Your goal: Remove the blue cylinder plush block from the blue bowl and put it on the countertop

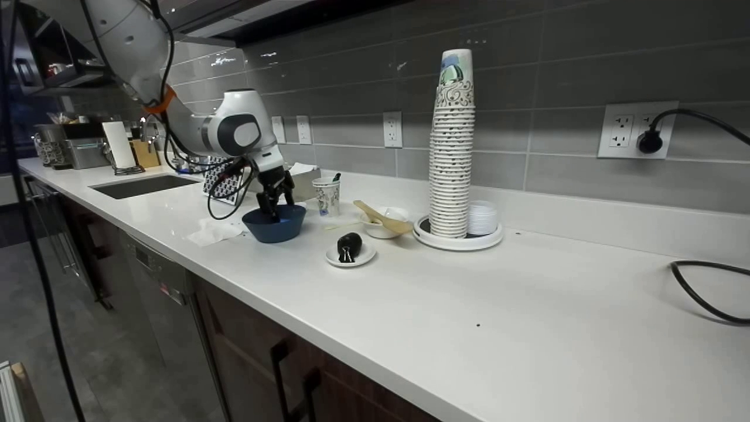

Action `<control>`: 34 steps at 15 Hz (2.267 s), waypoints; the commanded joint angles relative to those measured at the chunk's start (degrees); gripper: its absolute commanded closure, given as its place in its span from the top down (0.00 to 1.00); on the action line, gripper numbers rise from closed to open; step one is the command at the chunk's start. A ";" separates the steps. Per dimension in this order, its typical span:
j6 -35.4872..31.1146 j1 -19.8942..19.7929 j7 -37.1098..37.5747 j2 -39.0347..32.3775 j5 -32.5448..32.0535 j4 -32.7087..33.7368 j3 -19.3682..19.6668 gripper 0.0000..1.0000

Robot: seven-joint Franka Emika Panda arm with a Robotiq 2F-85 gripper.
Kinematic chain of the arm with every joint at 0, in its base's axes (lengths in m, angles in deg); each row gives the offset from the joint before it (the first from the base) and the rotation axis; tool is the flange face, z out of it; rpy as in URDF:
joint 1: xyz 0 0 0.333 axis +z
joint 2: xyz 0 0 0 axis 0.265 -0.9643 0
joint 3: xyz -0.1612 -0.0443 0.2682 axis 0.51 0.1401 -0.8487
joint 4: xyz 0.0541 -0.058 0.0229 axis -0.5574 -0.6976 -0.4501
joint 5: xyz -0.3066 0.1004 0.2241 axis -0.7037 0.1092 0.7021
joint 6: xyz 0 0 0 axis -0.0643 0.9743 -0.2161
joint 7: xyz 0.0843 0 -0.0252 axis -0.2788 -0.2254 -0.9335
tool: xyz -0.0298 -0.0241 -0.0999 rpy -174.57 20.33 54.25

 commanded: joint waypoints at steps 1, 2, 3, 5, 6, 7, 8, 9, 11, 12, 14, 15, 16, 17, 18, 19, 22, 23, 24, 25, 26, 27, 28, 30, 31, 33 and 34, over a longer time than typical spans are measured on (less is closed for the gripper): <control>1.01 2.62 4.24 -1.03 -1.90 0.64 2.49 0.87; 1.37 2.86 4.58 -0.98 -2.03 0.53 2.68 0.72; 1.29 2.83 4.75 -1.21 -1.59 0.63 2.60 0.71; 0.75 2.63 4.11 -1.81 -0.72 0.87 2.06 0.61; 0.35 2.61 4.01 -2.25 -0.58 1.00 1.96 0.60; -0.73 2.87 4.42 -3.25 -1.03 1.33 2.35 0.58; -0.90 2.89 4.25 -3.89 -1.13 1.59 2.44 0.59; -1.08 3.22 4.62 -4.58 -1.65 1.82 2.93 0.59; -0.77 3.12 4.18 -5.88 -1.62 2.71 3.39 0.62; -0.63 3.24 4.21 -6.46 -1.76 3.20 3.80 0.61; -0.36 3.19 3.90 -6.60 -1.47 3.63 4.04 0.34; -0.54 3.11 3.79 -6.56 -1.32 3.82 4.14 0.31; -0.52 2.85 3.47 -5.97 -0.84 3.87 3.90 0.29; -0.67 2.73 3.24 -5.27 -0.67 3.68 3.82 0.23; -0.65 2.53 2.92 -4.57 -0.40 3.60 3.60 0.16; -0.66 2.27 2.64 -3.97 0.01 3.65 3.28 0.09; -0.84 1.49 1.61 -2.21 1.11 3.41 2.33 0.09; -0.92 0.70 0.50 -0.96 2.24 2.87 1.38 0.09; -1.02 0.06 -0.49 0.21 3.16 2.38 0.61 0.09; -0.97 -0.63 -1.69 1.95 3.74 1.51 0.05 0.09; -0.76 -1.16 -2.61 3.65 4.21 0.68 -0.20 0.09; -0.67 -1.81 -3.44 5.28 5.02 0.00 -0.55 0.09; -2.12 -1.86 -2.32 7.18 4.63 -1.26 0.51 0.09; -4.10 -2.50 0.72 10.35 3.66 -2.95 2.41 0.09; -4.70 -3.11 1.86 11.56 3.09 -3.54 3.30 0.09; -3.61 -5.08 1.28 13.30 2.45 -4.27 4.42 0.09; -2.73 -5.05 4.66 13.82 -1.16 -4.51 6.56 0.09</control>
